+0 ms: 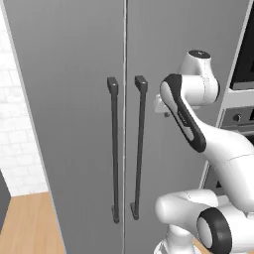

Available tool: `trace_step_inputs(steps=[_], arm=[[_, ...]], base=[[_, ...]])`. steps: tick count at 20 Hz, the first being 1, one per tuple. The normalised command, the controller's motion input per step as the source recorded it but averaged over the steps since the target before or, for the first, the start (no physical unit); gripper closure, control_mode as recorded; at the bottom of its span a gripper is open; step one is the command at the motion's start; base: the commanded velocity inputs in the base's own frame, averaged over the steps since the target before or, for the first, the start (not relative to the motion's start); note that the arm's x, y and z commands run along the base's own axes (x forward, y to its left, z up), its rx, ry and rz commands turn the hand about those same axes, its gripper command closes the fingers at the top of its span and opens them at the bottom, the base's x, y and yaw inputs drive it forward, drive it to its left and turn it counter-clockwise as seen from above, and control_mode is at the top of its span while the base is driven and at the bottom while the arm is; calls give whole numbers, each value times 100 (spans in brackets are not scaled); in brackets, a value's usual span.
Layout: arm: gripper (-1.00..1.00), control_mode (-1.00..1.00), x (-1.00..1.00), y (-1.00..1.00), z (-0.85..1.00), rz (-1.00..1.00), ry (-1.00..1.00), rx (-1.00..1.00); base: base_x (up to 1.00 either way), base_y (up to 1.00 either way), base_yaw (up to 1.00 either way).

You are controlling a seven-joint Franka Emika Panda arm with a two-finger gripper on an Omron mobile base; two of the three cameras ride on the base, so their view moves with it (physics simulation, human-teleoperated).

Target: Take the strawberry from the fridge and place it on top of the pancake, located on the dining counter.

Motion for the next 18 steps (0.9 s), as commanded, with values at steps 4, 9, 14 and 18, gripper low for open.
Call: trace_step_inputs(steps=[4,9,14,18], arm=[[-100,100,-11,0,0,0,-1,0],[-100,100,0,0,0,0,0,0],[-100,100,0,0,0,0,0,0],[-100,100,0,0,0,0,0,0]], base=[[-34,2,0],[-79,45,0],[-34,66,0],[0,42,0]])
